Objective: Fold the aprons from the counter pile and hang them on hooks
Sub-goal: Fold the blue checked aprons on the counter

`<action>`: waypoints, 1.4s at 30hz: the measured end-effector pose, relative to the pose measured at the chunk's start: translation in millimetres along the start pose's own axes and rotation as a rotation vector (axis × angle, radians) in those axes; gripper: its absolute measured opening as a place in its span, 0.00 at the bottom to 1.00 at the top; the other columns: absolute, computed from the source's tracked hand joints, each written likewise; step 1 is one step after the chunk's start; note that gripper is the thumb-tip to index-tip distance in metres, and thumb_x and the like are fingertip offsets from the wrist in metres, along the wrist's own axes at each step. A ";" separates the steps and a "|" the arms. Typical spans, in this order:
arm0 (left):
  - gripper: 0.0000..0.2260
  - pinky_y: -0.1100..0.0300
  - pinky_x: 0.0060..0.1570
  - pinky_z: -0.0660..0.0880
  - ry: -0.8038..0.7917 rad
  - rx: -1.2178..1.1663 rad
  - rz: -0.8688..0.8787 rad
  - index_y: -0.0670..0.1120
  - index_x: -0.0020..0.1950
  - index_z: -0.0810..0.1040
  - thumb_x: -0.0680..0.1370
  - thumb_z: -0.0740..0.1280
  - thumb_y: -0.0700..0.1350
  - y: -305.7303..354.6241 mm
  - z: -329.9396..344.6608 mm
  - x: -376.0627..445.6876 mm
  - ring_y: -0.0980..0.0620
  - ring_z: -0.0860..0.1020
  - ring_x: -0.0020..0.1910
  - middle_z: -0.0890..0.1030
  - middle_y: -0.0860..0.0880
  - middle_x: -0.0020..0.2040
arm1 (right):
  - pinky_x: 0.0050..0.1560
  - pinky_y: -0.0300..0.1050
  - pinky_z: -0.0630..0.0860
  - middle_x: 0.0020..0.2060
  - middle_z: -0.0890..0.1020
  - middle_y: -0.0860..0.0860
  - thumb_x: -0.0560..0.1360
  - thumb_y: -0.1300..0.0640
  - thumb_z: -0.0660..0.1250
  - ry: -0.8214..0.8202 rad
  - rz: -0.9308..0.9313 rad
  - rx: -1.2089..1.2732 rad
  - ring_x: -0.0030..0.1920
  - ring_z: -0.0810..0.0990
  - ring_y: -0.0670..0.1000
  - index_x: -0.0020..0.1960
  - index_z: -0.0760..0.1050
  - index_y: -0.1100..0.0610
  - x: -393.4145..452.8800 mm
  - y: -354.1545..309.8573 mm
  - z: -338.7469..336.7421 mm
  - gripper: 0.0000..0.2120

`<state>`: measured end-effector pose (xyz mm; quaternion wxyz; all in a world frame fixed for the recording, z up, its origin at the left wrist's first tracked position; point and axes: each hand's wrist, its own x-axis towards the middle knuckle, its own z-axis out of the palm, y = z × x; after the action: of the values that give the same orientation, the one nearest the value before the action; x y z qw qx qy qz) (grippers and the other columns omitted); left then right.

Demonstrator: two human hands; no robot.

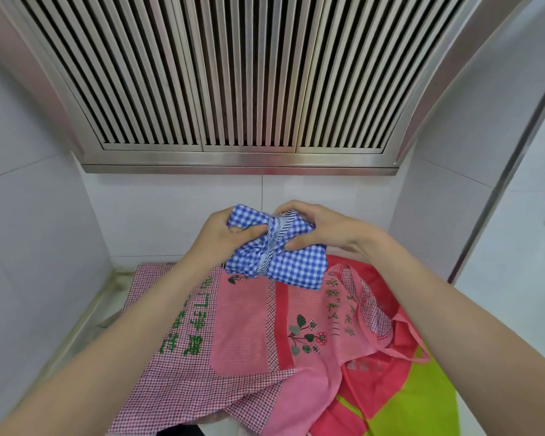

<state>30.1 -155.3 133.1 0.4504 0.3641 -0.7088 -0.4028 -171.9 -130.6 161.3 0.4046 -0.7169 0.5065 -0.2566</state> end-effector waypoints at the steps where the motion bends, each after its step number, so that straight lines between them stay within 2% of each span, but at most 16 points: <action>1: 0.06 0.64 0.36 0.76 -0.015 0.092 0.078 0.46 0.40 0.76 0.72 0.72 0.40 0.1 -0.9 -1.3 0.58 0.79 0.33 0.81 0.55 0.31 | 0.60 0.41 0.73 0.60 0.75 0.47 0.71 0.67 0.71 -0.056 0.015 -0.025 0.60 0.75 0.46 0.65 0.68 0.49 -0.7 0.7 -2.6 0.27; 3: 0.05 0.58 0.41 0.75 -0.064 0.322 0.235 0.44 0.43 0.78 0.71 0.73 0.42 -0.4 -2.1 -2.6 0.53 0.79 0.38 0.81 0.50 0.38 | 0.62 0.44 0.73 0.62 0.76 0.48 0.72 0.66 0.69 -0.141 0.059 -0.060 0.61 0.75 0.47 0.68 0.68 0.51 -0.1 2.0 -4.1 0.27; 5: 0.10 0.59 0.45 0.74 -0.033 0.492 0.397 0.44 0.50 0.80 0.71 0.74 0.44 -2.0 -4.0 -1.8 0.51 0.79 0.43 0.82 0.49 0.46 | 0.63 0.45 0.72 0.59 0.79 0.48 0.73 0.61 0.69 -0.104 0.067 0.010 0.61 0.76 0.48 0.64 0.74 0.52 1.0 2.9 -5.5 0.20; 8: 0.15 0.58 0.39 0.76 0.022 0.751 0.701 0.49 0.53 0.74 0.69 0.72 0.45 -8.4 -7.8 -0.8 0.48 0.80 0.41 0.82 0.49 0.49 | 0.61 0.42 0.69 0.49 0.82 0.45 0.74 0.60 0.67 0.134 -0.016 0.209 0.53 0.78 0.42 0.48 0.81 0.55 -2.0 0.8 -6.4 0.04; 10: 0.19 0.57 0.38 0.76 0.052 0.845 0.785 0.50 0.52 0.70 0.66 0.73 0.41 -12.0 -10.5 -0.5 0.45 0.80 0.38 0.82 0.49 0.49 | 0.53 0.34 0.69 0.43 0.80 0.44 0.75 0.61 0.67 0.271 -0.083 0.168 0.44 0.78 0.36 0.41 0.81 0.58 -3.7 -2.4 -6.0 0.06; 12: 0.22 0.57 0.35 0.75 0.057 0.855 0.828 0.49 0.51 0.70 0.64 0.76 0.37 -11.8 -9.1 -1.2 0.44 0.79 0.36 0.79 0.50 0.52 | 0.46 0.28 0.71 0.42 0.80 0.48 0.74 0.59 0.68 0.290 -0.116 0.097 0.40 0.78 0.36 0.40 0.81 0.60 -2.0 -6.5 -1.8 0.07; 15: 0.26 0.55 0.32 0.76 0.049 0.886 0.882 0.48 0.50 0.69 0.61 0.78 0.33 -9.2 -1.7 -3.3 0.43 0.79 0.37 0.71 0.52 0.56 | 0.45 0.30 0.73 0.42 0.80 0.49 0.74 0.60 0.69 0.285 -0.129 0.016 0.41 0.78 0.41 0.47 0.82 0.62 2.1 -12.4 5.0 0.06; 17: 0.27 0.54 0.32 0.78 0.041 0.866 0.893 0.48 0.50 0.68 0.60 0.78 0.32 -5.9 1.1 -4.7 0.44 0.80 0.40 0.69 0.51 0.56 | 0.46 0.31 0.74 0.43 0.79 0.47 0.74 0.65 0.68 0.296 -0.171 0.062 0.42 0.78 0.39 0.49 0.81 0.59 1.8 -14.6 8.5 0.06; 21: 0.28 0.54 0.32 0.78 0.030 0.856 0.879 0.47 0.50 0.68 0.60 0.78 0.31 -3.3 -0.6 -7.4 0.45 0.81 0.42 0.68 0.50 0.57 | 0.43 0.31 0.73 0.40 0.80 0.47 0.74 0.66 0.67 0.291 -0.170 0.169 0.38 0.78 0.38 0.41 0.80 0.59 -1.0 -18.0 10.8 0.06; 25: 0.29 0.56 0.32 0.78 0.009 0.853 0.889 0.47 0.49 0.68 0.58 0.79 0.30 -2.4 -3.7 -11.5 0.46 0.81 0.42 0.68 0.49 0.58 | 0.50 0.34 0.71 0.46 0.82 0.50 0.77 0.65 0.63 0.240 -0.081 0.197 0.46 0.79 0.42 0.49 0.80 0.61 -1.8 -18.5 6.0 0.07; 27: 0.29 0.56 0.32 0.79 -0.003 0.845 0.883 0.47 0.49 0.67 0.58 0.79 0.30 0.2 -3.9 -11.5 0.46 0.81 0.43 0.68 0.49 0.58 | 0.49 0.32 0.72 0.50 0.82 0.51 0.77 0.65 0.64 0.169 -0.065 0.192 0.47 0.79 0.42 0.48 0.80 0.60 -5.3 -18.8 4.9 0.07; 30: 0.28 0.56 0.32 0.79 -0.024 0.851 0.896 0.48 0.49 0.67 0.59 0.79 0.31 1.3 -1.7 -10.3 0.46 0.81 0.43 0.67 0.49 0.57 | 0.43 0.29 0.72 0.44 0.81 0.49 0.75 0.66 0.65 0.183 -0.112 0.134 0.40 0.79 0.37 0.41 0.80 0.58 -10.4 -21.7 4.9 0.08; 33: 0.23 0.56 0.31 0.78 0.009 0.826 0.863 0.44 0.48 0.72 0.61 0.78 0.32 0.7 0.6 -8.3 0.47 0.80 0.41 0.68 0.49 0.56 | 0.40 0.31 0.71 0.36 0.80 0.47 0.76 0.67 0.64 0.259 -0.088 0.154 0.36 0.77 0.40 0.37 0.79 0.59 -9.1 -24.2 5.6 0.11; 38: 0.14 0.56 0.36 0.76 0.023 0.720 0.782 0.49 0.50 0.72 0.70 0.73 0.41 -5.5 2.4 -0.6 0.49 0.78 0.38 0.78 0.50 0.47 | 0.39 0.40 0.70 0.33 0.73 0.51 0.75 0.68 0.55 0.333 0.035 0.611 0.34 0.71 0.48 0.32 0.68 0.59 -9.5 -22.7 8.8 0.14; 40: 0.11 0.60 0.38 0.72 0.005 0.678 0.735 0.47 0.49 0.73 0.71 0.72 0.41 -7.1 1.6 0.8 0.48 0.79 0.37 0.79 0.48 0.42 | 0.40 0.42 0.69 0.32 0.72 0.51 0.73 0.67 0.56 0.327 0.040 0.719 0.34 0.70 0.49 0.32 0.66 0.58 -13.2 -20.2 6.4 0.12; 42: 0.08 0.65 0.38 0.71 0.002 0.647 0.682 0.44 0.47 0.76 0.72 0.72 0.42 -5.7 3.0 -1.0 0.53 0.77 0.35 0.80 0.48 0.39 | 0.39 0.42 0.68 0.31 0.71 0.51 0.66 0.66 0.59 0.345 0.008 0.865 0.33 0.69 0.50 0.32 0.64 0.58 -17.9 -18.0 0.1 0.07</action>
<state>28.5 -156.0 126.8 0.4211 0.2325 -0.8767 0.0102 -168.8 -111.0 177.1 0.5771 -0.4273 0.4155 -0.5583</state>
